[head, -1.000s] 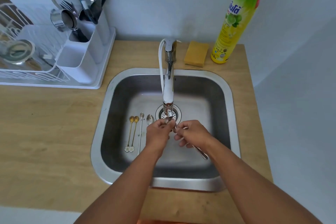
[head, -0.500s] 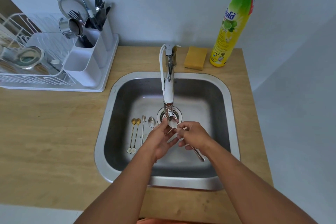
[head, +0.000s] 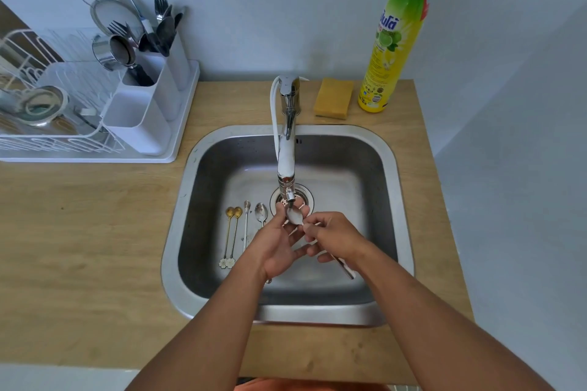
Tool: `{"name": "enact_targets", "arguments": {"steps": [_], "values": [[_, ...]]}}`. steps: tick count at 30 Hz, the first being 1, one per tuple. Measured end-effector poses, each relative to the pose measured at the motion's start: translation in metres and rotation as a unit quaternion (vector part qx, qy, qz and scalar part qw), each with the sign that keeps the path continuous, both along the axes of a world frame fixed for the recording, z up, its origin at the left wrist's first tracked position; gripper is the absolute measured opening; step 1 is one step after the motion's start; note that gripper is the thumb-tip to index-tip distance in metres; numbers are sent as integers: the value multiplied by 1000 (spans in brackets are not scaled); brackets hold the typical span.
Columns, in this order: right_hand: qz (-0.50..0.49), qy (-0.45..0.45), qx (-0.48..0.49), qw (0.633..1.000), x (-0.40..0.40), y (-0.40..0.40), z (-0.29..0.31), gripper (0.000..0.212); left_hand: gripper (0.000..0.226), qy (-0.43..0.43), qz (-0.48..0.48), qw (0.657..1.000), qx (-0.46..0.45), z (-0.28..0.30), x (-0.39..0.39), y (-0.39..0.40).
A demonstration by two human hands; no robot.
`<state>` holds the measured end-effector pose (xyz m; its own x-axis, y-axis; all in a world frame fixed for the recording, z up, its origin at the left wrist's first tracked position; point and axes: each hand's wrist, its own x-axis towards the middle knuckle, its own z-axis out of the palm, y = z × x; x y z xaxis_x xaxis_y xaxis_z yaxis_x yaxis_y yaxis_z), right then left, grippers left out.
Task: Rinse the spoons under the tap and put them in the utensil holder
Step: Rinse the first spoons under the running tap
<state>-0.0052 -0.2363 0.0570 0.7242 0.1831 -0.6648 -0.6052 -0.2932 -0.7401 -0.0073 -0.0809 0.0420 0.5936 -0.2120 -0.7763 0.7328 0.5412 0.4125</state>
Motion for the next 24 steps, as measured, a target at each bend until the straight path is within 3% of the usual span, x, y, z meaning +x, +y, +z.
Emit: {"name": "enact_targets", "arguments": {"steps": [4,7,11,16,19,24], "values": [[2,-4,1,1000,-8,3,-3,16,25,-12,2,998,58,-2,2,-3],[-12,-18,-14,1000,-8,5,-4,19,38,-30,-3,994,105,-4,2,-4],[-26,-37,-34,998,-4,5,-5,18,34,-58,-49,980,184,-6,-2,-5],[-10,-67,-54,996,-7,9,-5,21,26,-42,7,962,268,1,9,-11],[-2,-84,-67,994,-9,10,-7,21,27,-6,43,963,267,3,20,-14],[-32,-79,-60,995,-3,4,-3,22,23,-21,-6,981,191,3,15,-9]]}}
